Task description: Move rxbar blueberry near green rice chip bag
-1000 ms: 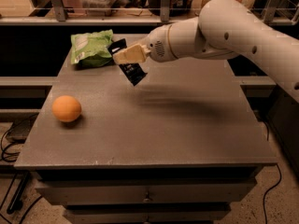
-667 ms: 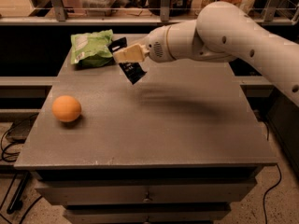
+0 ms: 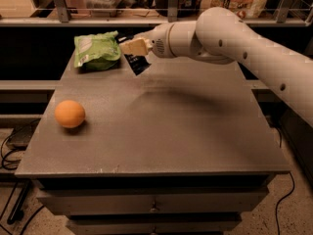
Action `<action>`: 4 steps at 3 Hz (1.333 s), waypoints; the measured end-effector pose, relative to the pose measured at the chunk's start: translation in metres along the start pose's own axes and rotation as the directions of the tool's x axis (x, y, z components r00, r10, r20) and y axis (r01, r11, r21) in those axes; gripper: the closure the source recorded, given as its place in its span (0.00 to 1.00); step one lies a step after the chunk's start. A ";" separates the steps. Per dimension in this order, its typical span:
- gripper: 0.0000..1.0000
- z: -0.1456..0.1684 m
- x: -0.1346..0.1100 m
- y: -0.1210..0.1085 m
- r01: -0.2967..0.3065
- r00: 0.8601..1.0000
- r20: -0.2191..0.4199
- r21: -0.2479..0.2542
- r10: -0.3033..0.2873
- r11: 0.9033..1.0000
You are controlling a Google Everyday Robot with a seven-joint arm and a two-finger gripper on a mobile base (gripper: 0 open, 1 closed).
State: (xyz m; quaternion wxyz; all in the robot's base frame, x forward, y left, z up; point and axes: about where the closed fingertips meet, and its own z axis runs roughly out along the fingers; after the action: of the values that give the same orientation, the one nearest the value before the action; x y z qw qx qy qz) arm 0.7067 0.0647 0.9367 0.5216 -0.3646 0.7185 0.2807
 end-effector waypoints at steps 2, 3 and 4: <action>0.51 0.055 0.008 -0.039 -0.012 1.000 0.002 0.048 0.012 0.999; 0.28 0.070 0.012 -0.046 -0.022 1.000 -0.011 0.050 0.023 0.999; 0.05 0.074 0.008 -0.040 -0.037 0.999 0.009 0.023 0.036 0.999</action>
Offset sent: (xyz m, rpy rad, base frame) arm 0.0854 0.0239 -0.0369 -0.0084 0.0060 -0.0687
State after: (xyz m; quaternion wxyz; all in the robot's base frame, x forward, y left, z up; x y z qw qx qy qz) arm 0.7782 0.0978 0.9056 0.5235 -0.3442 0.7260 0.2835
